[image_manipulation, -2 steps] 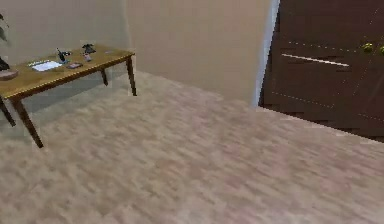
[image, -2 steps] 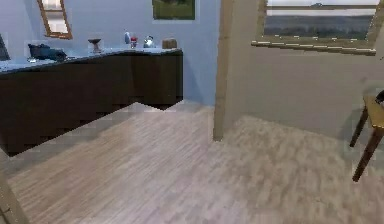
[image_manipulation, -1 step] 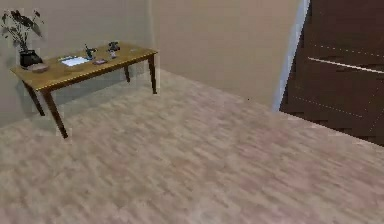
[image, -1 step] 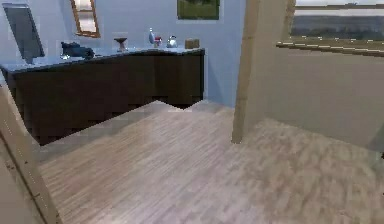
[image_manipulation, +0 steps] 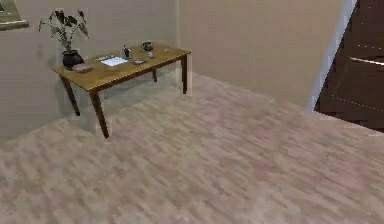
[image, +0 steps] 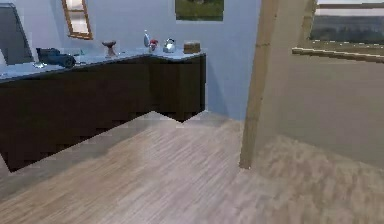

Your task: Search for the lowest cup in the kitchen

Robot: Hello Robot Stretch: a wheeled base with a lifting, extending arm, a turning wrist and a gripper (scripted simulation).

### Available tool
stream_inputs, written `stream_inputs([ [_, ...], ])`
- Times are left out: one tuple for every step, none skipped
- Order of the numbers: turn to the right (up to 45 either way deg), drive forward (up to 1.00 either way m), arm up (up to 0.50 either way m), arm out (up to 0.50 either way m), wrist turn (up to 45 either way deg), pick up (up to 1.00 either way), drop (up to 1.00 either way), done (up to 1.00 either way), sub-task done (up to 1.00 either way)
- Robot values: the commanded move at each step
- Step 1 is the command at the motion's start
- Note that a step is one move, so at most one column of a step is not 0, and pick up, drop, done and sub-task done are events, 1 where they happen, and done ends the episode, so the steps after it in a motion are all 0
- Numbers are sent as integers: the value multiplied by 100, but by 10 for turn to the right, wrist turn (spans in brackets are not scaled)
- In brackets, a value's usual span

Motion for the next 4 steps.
stream_inputs([
  [-30, 0, 0, 0, 0, 0, 0, 0, 0],
  [0, 50, 0, 0, 0, 0, 0, 0, 0],
  [-450, 0, 0, 0, 0, 0, 0, 0, 0],
  [0, 50, 0, 0, 0, 0, 0, 0, 0],
])
